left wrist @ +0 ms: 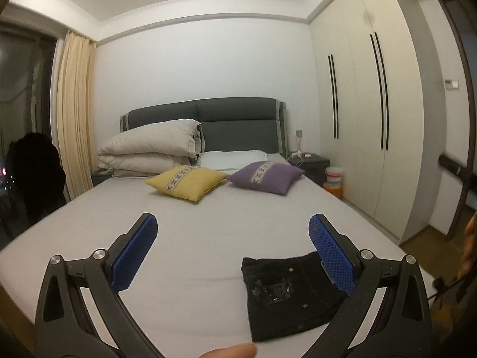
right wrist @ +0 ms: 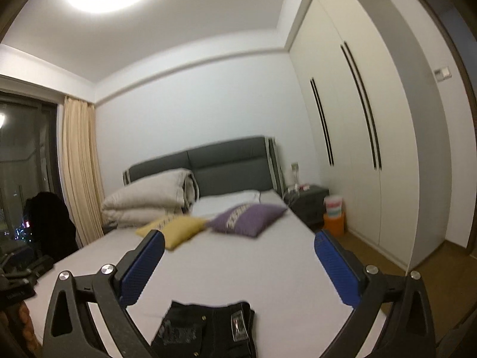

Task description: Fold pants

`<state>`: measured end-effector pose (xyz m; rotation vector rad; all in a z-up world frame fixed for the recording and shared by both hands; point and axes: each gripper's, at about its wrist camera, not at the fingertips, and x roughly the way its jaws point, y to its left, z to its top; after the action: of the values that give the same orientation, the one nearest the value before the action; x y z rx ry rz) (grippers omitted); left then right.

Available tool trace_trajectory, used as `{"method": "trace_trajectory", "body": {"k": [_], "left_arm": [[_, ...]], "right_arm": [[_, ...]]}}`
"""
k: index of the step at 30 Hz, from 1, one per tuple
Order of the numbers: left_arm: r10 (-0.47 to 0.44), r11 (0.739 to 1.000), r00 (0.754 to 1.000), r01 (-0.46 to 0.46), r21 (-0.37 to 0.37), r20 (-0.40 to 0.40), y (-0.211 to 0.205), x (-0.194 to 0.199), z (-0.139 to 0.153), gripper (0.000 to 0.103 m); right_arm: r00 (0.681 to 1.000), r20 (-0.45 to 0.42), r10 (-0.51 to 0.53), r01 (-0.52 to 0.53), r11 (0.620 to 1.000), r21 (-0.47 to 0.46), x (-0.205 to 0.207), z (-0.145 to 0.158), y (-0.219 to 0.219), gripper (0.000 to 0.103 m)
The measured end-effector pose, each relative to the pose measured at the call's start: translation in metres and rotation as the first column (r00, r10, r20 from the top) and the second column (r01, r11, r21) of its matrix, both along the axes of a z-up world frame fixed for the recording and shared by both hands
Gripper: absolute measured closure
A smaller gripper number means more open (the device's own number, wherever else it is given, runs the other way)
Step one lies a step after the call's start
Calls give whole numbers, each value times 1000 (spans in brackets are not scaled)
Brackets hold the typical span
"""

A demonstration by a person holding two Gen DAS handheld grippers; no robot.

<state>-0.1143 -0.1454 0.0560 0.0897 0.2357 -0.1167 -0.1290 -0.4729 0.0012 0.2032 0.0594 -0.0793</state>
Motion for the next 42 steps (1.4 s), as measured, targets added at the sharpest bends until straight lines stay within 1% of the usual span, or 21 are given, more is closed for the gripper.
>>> {"method": "trace_trajectory", "body": {"k": [2, 3, 6, 7, 10, 12, 14, 16, 17, 20, 23, 28, 32, 35, 42], "left_arm": [[14, 999, 1000, -13, 49, -20, -7, -1, 1, 0], [23, 998, 999, -21, 60, -35, -10, -1, 1, 0], [75, 994, 991, -66, 83, -109, -17, 5, -8, 0], [103, 992, 984, -90, 89, -148, -19, 9, -13, 0], [149, 988, 954, -132, 84, -260, -20, 25, -34, 0], [167, 985, 934, -144, 94, -314, -22, 33, -48, 0], [187, 982, 914, -161, 99, -361, -22, 41, -62, 0], [186, 982, 902, -163, 91, -390, -21, 48, -74, 0], [184, 983, 895, -163, 86, -406, -21, 50, -78, 0], [184, 983, 880, -162, 88, -438, -22, 59, -96, 0], [182, 983, 866, -157, 93, -466, -24, 69, -110, 0], [183, 983, 857, -156, 96, -482, -23, 75, -121, 0], [175, 985, 842, -148, 93, -510, -23, 78, -130, 0], [167, 986, 832, -141, 90, -529, -23, 79, -137, 0], [161, 987, 818, -136, 86, -552, -24, 82, -149, 0]], "right_arm": [[1000, 28, -11, 12, 1000, -25, -9, 10, 6, 0], [999, 33, -17, 19, 999, -40, -12, 12, 8, 0], [1000, 25, -17, 20, 996, -88, -16, 16, 16, 0], [1000, 18, -16, 18, 995, -94, -16, 16, 18, 0], [999, -49, -20, 15, 996, -93, -7, 9, 22, 0], [993, -118, -25, 16, 997, -77, 0, 3, 24, 0], [978, -208, -35, 23, 998, -58, 14, -8, 24, 0], [962, -274, -24, 14, 999, -37, 22, -19, 25, 0], [948, -318, -21, 13, 1000, -25, 29, -25, 26, 0], [916, -401, 3, -6, 1000, -6, 39, -43, 32, 0], [878, -479, 28, -31, 1000, 2, 50, -61, 41, 0], [837, -545, 55, -56, 998, 14, 50, -82, 56, 0], [803, -592, 67, -64, 998, 26, 56, -92, 61, 0], [796, -601, 75, -66, 997, 37, 57, -94, 62, 0], [786, -614, 76, -68, 997, 37, 60, -96, 64, 0]]}}
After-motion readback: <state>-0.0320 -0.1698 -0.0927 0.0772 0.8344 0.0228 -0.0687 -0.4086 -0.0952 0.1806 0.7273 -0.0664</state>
